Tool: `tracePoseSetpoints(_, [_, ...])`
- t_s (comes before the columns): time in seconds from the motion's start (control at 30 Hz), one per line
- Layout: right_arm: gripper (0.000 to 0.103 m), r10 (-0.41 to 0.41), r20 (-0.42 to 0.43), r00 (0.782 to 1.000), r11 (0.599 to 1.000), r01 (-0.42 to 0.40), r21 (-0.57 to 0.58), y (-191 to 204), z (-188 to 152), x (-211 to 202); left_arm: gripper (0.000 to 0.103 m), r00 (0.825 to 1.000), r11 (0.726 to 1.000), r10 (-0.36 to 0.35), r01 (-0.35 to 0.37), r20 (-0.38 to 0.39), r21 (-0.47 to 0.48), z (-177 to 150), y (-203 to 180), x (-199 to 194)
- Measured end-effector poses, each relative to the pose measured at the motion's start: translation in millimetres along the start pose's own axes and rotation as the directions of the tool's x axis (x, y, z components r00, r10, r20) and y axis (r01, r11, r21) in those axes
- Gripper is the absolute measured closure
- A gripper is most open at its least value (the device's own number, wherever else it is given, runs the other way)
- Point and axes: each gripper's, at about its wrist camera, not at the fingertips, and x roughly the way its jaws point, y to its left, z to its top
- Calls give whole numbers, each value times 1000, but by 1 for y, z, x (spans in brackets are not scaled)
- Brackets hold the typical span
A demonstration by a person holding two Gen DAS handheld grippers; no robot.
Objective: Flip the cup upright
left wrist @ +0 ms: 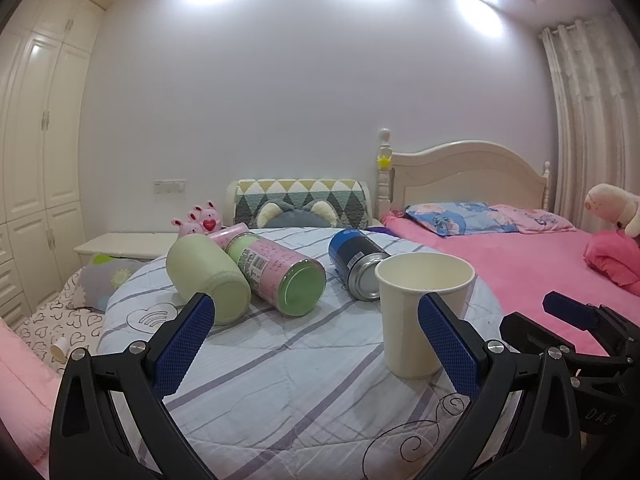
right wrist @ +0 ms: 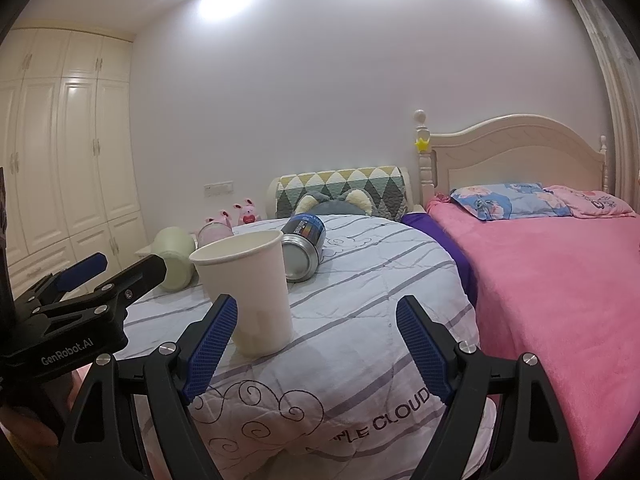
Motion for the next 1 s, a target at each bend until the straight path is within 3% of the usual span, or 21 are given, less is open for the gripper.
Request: tracePoseSetpoints(1.0, [20,15,-43,999,1000,-15,-7,8,-5,4,0,999,1000,21,-21,-23,1,1,1,3])
